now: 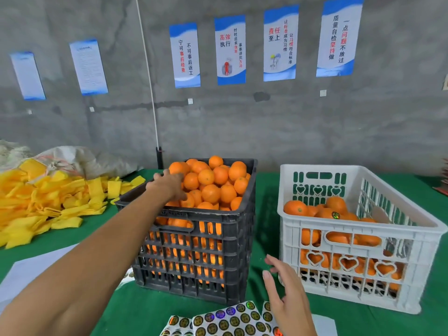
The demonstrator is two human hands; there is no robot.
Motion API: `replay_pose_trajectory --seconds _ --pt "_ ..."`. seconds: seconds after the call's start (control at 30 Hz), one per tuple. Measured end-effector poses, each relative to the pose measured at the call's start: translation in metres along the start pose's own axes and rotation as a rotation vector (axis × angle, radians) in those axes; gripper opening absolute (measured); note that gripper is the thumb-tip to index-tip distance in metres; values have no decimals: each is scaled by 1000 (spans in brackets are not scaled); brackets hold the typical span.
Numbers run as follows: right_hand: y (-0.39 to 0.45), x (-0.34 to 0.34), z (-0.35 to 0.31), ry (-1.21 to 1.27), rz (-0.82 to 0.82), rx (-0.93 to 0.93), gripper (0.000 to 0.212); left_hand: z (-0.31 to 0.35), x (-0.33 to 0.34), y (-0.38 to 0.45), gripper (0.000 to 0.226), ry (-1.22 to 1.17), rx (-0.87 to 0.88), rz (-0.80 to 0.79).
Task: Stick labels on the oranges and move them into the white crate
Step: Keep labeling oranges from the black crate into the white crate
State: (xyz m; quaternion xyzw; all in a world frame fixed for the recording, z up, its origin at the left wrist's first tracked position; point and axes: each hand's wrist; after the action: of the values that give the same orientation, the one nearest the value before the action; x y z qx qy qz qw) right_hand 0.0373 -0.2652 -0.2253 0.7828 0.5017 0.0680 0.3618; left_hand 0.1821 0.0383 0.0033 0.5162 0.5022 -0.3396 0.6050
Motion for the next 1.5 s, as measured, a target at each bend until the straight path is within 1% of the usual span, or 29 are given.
replay_pose_trajectory --seconds 0.1,0.23,0.3,0.37,0.43,0.53,0.67,0.73,0.8,0.87,0.93,1.0,1.03,1.1,1.13,1.2,1.27,1.37,1.43,1.5 --pt "-2 3 2 -24 -14 -7 38 -9 18 20 70 58 -35 -46" --pt "-3 6 7 -39 -3 -1 41 -15 27 37 50 165 -34 -19" --pt "-4 5 6 -54 -9 15 40 -18 26 40 42 206 -10 51" --pt "-6 4 6 -68 -28 17 38 -20 24 37 40 236 16 138" --pt "-8 2 7 -66 -48 17 39 -18 17 29 41 191 25 191" --pt "-8 0 8 -80 -63 9 37 -10 3 6 45 -19 73 320" --pt "-9 -3 12 -123 -74 23 32 17 -22 -46 59 -549 256 570" --pt "-10 -7 15 -206 -121 2 34 35 -25 -82 57 -819 299 646" --pt "-11 -13 19 -301 -206 -25 37 55 -22 -120 57 -1026 349 687" --pt "-12 -21 26 -347 -325 -12 38 72 -12 -156 60 -1134 422 717" --pt "-13 -30 34 -286 -458 84 40 87 5 -185 66 -1119 500 751" --pt "-14 -40 38 -218 -561 173 42 102 27 -211 70 -1055 569 724" --pt "-14 -44 39 -219 -590 168 43 109 41 -222 71 -1026 612 693" --pt "-13 -50 43 -247 -628 138 44 121 71 -241 70 -1018 662 559" --pt "-13 -52 44 -264 -637 120 44 125 85 -248 67 -1048 650 467" --pt "-13 -56 45 -314 -636 74 43 131 113 -258 61 -1127 559 321" --pt "-12 -58 45 -384 -617 12 47 134 139 -265 59 -1186 438 231" --pt "-12 -60 46 -558 -506 -85 63 137 165 -274 57 -1291 274 90" --pt "-12 -61 45 -666 -457 -108 70 140 171 -276 55 -1374 190 38" --pt "-14 -60 45 -745 -434 -146 63 142 175 -277 52 -1418 129 12"
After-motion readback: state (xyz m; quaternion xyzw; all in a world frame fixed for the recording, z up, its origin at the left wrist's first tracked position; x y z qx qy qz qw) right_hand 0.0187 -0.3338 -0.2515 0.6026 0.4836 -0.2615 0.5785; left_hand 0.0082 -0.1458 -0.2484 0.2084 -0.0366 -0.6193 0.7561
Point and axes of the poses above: each hand's wrist, its own y-axis towards the middle knuckle, its own x-axis out of the palm, z = x × y, and after that the axes turned 10 degrees about z, right-handed
